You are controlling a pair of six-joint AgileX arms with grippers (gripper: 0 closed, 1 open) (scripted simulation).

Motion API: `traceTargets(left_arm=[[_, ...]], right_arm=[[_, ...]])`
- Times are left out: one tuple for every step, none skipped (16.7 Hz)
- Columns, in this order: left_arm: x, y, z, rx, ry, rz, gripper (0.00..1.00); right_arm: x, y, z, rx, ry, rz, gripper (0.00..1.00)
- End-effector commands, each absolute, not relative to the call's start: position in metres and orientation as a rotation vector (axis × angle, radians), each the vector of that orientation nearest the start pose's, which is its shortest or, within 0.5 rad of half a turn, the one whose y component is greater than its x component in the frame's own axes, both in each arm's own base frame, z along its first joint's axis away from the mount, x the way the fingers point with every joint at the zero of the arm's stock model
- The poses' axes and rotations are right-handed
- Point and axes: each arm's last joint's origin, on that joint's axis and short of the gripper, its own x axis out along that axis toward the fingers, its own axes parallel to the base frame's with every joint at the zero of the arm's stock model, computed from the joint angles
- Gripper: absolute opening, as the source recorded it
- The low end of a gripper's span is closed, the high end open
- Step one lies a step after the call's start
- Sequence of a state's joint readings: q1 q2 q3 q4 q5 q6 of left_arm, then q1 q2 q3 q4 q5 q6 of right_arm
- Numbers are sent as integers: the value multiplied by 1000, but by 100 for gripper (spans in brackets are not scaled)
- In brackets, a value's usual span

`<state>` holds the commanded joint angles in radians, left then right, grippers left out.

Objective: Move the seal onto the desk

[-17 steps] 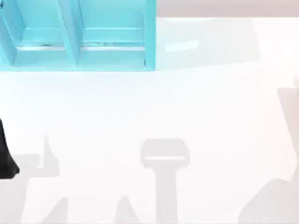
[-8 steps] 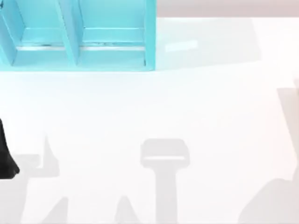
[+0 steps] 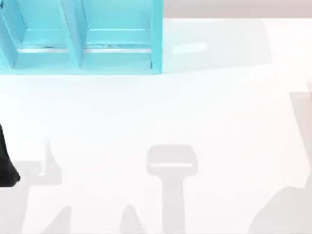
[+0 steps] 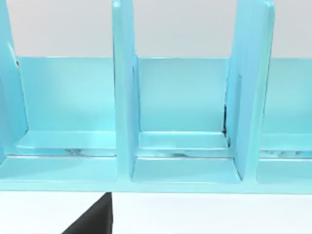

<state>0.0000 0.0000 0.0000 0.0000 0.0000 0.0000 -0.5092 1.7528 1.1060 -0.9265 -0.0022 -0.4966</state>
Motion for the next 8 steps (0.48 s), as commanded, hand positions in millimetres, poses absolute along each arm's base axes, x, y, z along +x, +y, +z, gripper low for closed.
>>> traceTargets(left_arm=[[106,-1,160,0,0,0,100],[106,-1,160,0,0,0,100],[106,-1,160,0,0,0,100],[106,-1,160,0,0,0,100],[106,-1,160,0,0,0,100],[106,-1,160,0,0,0,100],[106,-1,160,0,0,0,100],[106,-1,160,0,0,0,100]], right_arm=[[267,-147,161,10,1572,-5,0],[267,-147,161,10,1572,-5,0],[267,-147,161,10,1572,-5,0],[267,-147,161,10,1572,-5,0],[267,-147,161,10,1570,-7,0],[268,-147,162,10,1570,-7,0],[270,-144,165,10,1569,-8,0],[274,-138,172,9,1567,-9,0]])
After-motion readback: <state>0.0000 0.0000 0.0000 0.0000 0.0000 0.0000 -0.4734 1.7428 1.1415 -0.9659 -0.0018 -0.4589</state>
